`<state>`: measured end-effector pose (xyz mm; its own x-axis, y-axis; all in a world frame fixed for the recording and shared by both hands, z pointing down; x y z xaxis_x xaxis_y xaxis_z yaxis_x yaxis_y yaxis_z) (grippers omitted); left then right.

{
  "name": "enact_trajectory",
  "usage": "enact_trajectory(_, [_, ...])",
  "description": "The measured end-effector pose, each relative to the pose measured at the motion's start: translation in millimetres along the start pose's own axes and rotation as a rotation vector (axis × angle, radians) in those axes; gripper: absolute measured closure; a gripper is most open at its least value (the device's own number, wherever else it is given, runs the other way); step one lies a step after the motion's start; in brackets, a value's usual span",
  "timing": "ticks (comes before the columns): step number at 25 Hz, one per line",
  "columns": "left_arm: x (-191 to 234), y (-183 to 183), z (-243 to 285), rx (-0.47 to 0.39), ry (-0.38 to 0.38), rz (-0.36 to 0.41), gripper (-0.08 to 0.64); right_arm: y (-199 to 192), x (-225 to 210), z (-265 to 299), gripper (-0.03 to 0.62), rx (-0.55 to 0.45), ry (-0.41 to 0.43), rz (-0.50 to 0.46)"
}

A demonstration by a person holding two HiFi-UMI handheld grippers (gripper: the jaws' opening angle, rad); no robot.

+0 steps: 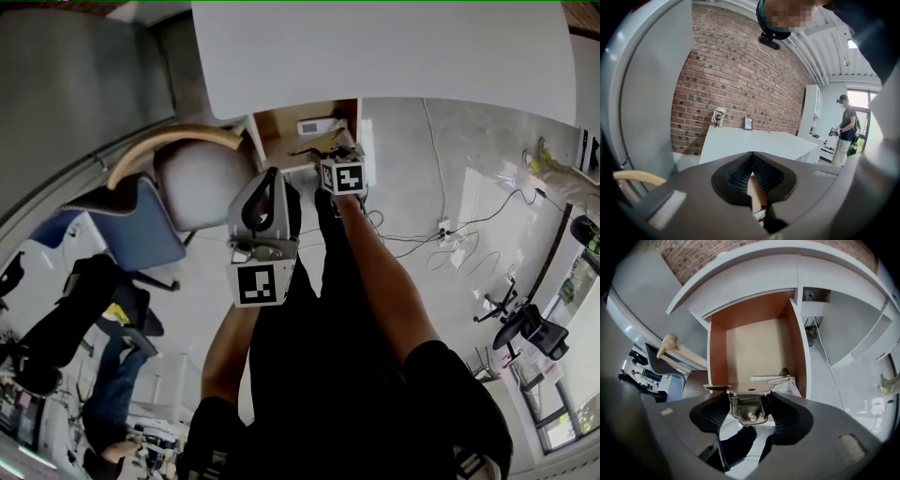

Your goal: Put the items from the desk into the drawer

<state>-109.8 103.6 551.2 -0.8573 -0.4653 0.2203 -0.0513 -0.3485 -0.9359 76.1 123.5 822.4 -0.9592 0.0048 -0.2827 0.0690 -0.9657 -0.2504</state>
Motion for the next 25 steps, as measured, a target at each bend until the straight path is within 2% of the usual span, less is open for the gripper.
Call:
enact_trajectory(9, [19,-23,6,0.046,0.014,-0.022,0.540,2,-18,42,0.319,0.120,-0.093,0.076])
enact_trajectory(14, [30,-26,11,0.049,0.024,-0.035,0.540,3,-25,55,0.319,0.156,-0.114,0.121])
enact_trajectory(20, [38,-33,23,0.069,0.012,-0.043,0.540,4,-33,64,0.318,0.188,-0.146,0.129])
enact_trajectory(23, [39,-32,22,0.070,0.015,-0.052,0.540,7,-24,65,0.316,0.179,-0.121,0.131])
enact_trajectory(25, [38,-33,21,0.075,0.014,-0.058,0.540,5,-29,65,0.314,0.199,-0.165,0.127])
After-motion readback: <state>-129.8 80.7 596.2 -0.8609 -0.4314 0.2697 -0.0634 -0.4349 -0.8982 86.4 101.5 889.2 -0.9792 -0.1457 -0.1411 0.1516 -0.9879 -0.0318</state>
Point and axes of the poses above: the fingertips, and each gripper's own axes: z forward along the fingers, x to its left, y out of its top, the point moved 8 cm from there along -z, backward along the fingers, and after that the axes turned 1 degree about z, right-handed, at the moved point
